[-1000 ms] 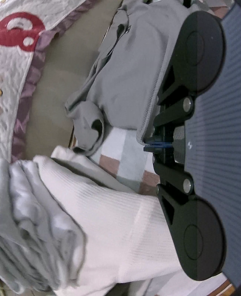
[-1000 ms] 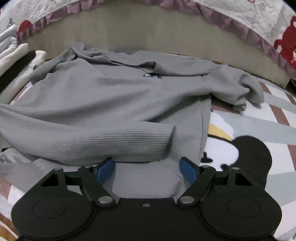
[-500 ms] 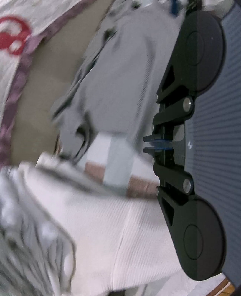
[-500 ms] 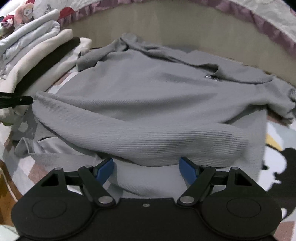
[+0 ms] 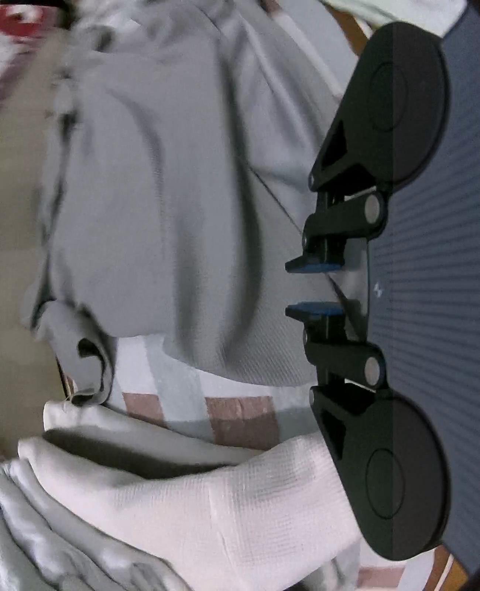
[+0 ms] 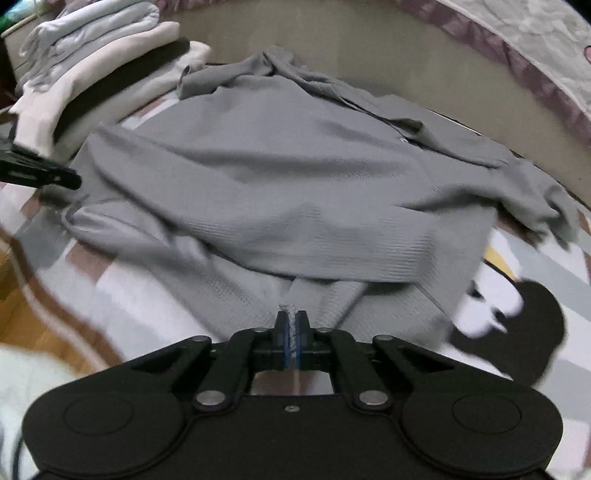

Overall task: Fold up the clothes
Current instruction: 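Grasp the shirt hem with the right gripper and lift it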

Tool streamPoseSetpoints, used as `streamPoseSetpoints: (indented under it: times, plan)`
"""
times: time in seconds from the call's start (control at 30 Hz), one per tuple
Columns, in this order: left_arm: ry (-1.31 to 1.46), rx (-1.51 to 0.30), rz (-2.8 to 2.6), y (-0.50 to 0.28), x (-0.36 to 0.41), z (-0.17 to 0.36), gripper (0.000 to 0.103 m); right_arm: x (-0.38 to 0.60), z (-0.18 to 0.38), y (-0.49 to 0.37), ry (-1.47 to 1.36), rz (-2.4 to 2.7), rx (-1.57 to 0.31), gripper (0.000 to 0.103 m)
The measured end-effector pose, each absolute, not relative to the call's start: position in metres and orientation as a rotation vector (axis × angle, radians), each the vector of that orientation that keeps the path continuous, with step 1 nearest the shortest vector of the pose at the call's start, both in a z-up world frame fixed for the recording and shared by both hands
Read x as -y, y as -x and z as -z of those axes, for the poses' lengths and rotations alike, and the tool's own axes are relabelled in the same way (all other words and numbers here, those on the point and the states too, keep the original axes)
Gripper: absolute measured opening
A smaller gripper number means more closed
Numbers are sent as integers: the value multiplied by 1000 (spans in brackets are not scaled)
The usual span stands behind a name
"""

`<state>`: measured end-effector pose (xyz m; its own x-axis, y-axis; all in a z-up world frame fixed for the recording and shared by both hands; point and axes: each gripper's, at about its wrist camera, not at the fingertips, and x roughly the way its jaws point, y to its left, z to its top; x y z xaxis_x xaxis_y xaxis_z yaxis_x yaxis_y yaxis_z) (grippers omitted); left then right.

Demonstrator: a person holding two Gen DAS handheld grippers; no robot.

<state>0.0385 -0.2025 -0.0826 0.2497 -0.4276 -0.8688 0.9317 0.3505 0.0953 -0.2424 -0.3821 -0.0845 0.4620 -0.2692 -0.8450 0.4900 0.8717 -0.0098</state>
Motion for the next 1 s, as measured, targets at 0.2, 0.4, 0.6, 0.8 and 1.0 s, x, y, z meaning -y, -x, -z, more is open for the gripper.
streamPoseSetpoints:
  times: [0.2,0.4,0.6,0.8,1.0]
  plan:
    - [-711,-840,1045,-36,207,82,44,371,78,260,-247,468,-1106,3]
    - [-703,-868,1077,-29,204,86,48,376,85,254,-294,444,-1166,9]
    - [-743,-815,1133,-8,220,93,61,388,85,260,-358,546,-969,58]
    - [-734,-709,1167,12,234,98,44,385,109,240,-14,569,-912,32]
    - [-653,-663,1141,6,237,87,5,422,81,223,-95,478,-884,7]
